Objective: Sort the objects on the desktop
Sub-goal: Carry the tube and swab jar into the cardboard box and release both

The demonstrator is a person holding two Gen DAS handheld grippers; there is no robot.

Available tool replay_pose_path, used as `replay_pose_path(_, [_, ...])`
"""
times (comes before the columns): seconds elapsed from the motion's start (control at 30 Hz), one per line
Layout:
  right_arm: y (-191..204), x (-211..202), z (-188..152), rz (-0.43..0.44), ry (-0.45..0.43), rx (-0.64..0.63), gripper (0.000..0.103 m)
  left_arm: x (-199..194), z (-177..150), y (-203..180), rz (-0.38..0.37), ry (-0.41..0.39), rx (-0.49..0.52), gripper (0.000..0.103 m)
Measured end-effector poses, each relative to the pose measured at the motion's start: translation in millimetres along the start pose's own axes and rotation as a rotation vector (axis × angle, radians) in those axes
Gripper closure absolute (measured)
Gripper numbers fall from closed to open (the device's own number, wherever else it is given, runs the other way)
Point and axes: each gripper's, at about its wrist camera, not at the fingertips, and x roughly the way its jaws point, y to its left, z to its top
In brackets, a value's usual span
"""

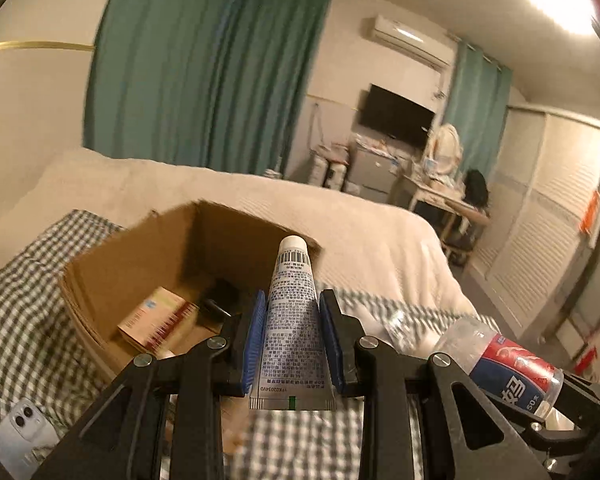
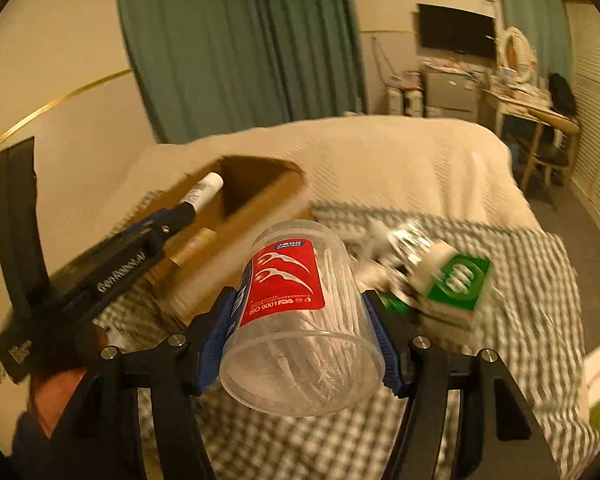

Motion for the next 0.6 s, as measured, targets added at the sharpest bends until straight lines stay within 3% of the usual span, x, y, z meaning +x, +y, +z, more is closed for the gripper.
replay_pose_path(0.27, [50.3,62.1,52.6,0.093,-0.004,-0.072,0.041,26.9,30.5,57.1,0.102,-0.011,-0.034,0.075])
replay_pose_path(0.43, [76.8,122.2,77.8,0.108,0.046,-0.134,0.041,53.1,20.3,93.0,0.179,0.025,-0.052,0.075])
replay_pose_path(0.6, [80.6,167.7,86.4,0.085,0.074,-0.134,0.041,72.7,7.8,110.6,0.187,0.074,-0.055,0.075])
